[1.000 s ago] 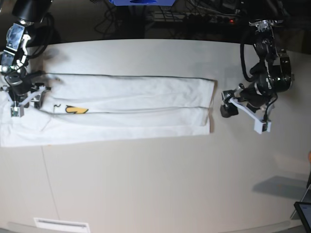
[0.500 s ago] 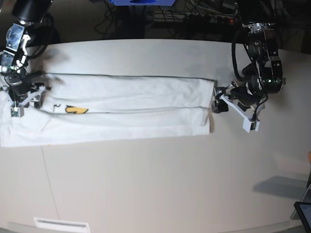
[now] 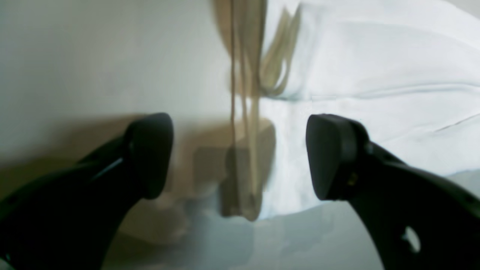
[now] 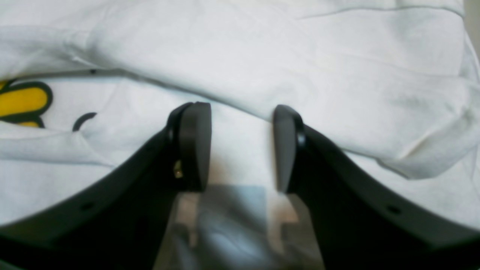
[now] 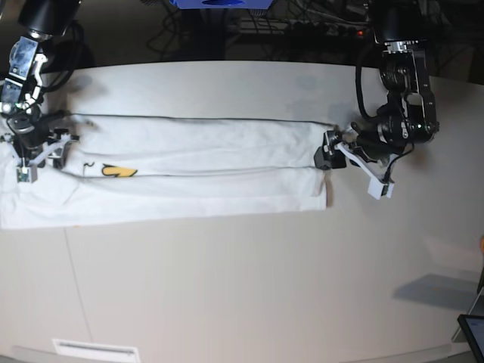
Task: Fold the T-shirt properly
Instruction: 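Grasp the end of the white shirt strip with the left gripper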
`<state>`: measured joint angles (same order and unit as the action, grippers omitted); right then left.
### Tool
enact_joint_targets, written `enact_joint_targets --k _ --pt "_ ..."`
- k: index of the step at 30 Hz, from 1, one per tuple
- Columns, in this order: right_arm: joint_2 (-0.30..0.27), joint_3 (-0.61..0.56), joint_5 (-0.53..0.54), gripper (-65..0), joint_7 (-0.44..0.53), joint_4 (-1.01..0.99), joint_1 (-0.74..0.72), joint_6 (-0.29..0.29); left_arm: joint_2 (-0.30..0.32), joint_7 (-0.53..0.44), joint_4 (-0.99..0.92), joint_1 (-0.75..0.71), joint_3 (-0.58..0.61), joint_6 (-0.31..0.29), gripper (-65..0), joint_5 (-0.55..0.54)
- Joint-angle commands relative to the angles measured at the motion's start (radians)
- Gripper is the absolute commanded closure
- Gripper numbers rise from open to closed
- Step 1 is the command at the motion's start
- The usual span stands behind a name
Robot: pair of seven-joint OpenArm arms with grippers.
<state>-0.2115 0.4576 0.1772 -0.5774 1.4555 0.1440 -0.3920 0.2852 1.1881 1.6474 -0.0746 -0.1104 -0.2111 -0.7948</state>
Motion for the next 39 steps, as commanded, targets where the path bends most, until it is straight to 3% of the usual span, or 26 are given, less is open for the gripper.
enact_joint_targets --k 1,7,17,22,39 --pt "-0.007 -0.003 -0.035 -26.4 -0.071 -0.002 0.009 0.0 0.007 -0.01 0.009 0.011 -0.005 -0.023 -54.3 -0.016" --pt "-0.006 -0.003 -0.035 -26.4 -0.071 -0.002 0.009 0.0 -0.034 -0.01 -0.043 0.016 -0.059 -0.046 -54.3 -0.015" --pt "-0.007 -0.003 -0.035 -26.4 -0.071 -0.002 0.009 0.0 -0.085 -0.004 -0.114 0.062 -0.044 -0.047 -54.3 -0.015" --pt "-0.007 -0.003 -0.035 -26.4 -0.071 -0.002 0.009 0.0 -0.086 -0.004 -0.114 0.062 0.015 -0.043 -54.3 -0.008" --pt "-0.006 -0.003 -0.035 -26.4 -0.071 -0.002 0.009 0.0 -0.116 -0.007 -0.123 0.062 0.013 -0.041 -54.3 -0.007"
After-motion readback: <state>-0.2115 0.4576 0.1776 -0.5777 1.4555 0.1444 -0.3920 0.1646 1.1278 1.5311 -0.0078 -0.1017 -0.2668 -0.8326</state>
